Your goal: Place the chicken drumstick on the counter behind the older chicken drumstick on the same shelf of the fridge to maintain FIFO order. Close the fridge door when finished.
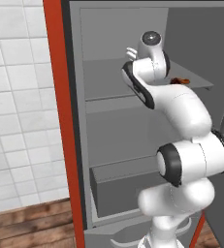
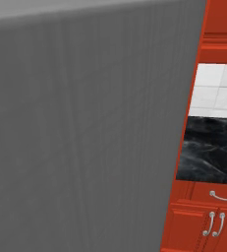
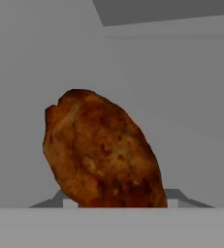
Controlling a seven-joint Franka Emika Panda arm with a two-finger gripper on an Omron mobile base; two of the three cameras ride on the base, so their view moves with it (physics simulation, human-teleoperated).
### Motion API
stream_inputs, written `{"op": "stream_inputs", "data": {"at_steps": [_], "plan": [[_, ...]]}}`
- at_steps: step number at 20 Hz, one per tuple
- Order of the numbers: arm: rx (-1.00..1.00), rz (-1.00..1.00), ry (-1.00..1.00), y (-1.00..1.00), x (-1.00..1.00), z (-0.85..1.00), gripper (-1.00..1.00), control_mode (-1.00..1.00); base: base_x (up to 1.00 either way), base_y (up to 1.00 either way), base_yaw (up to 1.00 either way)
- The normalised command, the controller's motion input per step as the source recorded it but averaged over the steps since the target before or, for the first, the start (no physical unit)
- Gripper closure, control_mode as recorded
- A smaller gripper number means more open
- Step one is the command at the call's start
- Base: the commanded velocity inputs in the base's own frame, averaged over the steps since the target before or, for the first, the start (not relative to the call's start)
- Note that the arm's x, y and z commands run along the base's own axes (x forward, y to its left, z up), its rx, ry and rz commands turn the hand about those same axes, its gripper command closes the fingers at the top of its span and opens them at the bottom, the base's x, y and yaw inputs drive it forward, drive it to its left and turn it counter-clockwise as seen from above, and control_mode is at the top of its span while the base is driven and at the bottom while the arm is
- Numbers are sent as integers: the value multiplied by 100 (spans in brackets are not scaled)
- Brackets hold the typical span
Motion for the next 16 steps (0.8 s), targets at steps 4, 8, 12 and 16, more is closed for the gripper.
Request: {"op": "stream_inputs", "data": {"at_steps": [4,8,12,16], "plan": [[0,0,2,-3,99,-29,100,-100,0,0,0],[0,0,1,0,100,-20,100,-100,0,0,0],[0,0,0,0,100,-19,100,-100,0,0,0],[0,0,0,2,92,-18,100,-100,0,0,0]]}}
